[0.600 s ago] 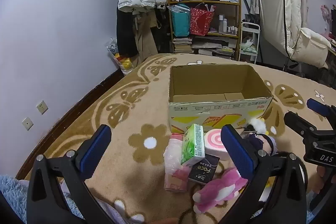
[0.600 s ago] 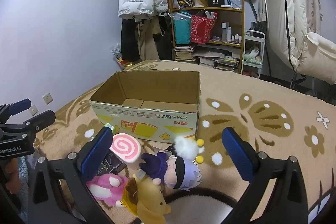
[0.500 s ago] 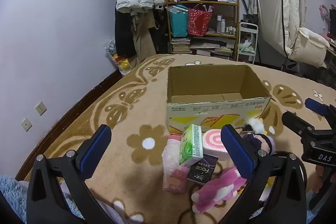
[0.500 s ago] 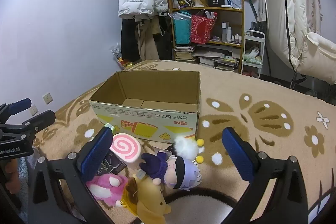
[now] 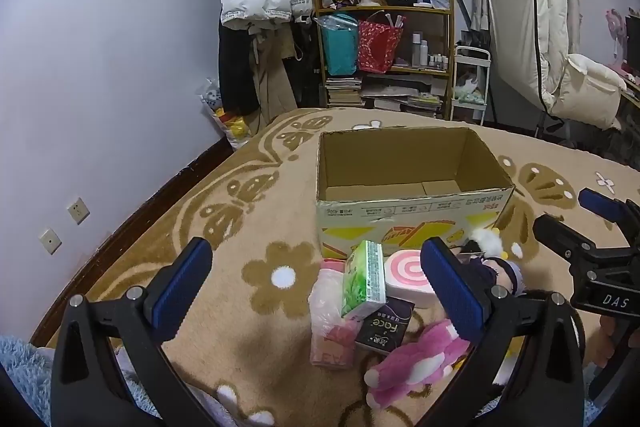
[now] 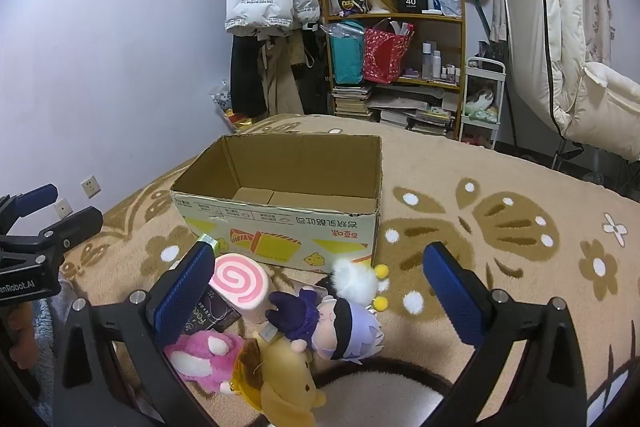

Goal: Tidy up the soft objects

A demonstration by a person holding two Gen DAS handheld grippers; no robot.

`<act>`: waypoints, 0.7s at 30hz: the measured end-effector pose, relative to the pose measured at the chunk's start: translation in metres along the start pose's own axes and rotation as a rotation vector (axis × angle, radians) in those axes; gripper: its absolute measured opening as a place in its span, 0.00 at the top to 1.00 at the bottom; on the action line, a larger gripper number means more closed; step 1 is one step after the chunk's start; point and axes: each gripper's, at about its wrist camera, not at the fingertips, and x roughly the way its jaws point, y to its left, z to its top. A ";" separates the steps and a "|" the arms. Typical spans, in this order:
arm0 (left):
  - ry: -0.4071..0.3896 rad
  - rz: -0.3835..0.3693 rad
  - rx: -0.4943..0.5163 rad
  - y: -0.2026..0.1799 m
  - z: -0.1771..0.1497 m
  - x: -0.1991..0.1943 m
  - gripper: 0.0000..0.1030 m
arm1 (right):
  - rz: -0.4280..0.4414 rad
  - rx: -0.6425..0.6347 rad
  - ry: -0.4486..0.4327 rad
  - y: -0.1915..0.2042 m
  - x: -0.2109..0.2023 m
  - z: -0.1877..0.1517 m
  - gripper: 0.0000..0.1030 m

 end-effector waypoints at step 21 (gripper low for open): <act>-0.003 0.004 0.001 0.002 0.001 -0.002 0.00 | 0.000 -0.001 -0.001 0.000 0.000 0.000 0.00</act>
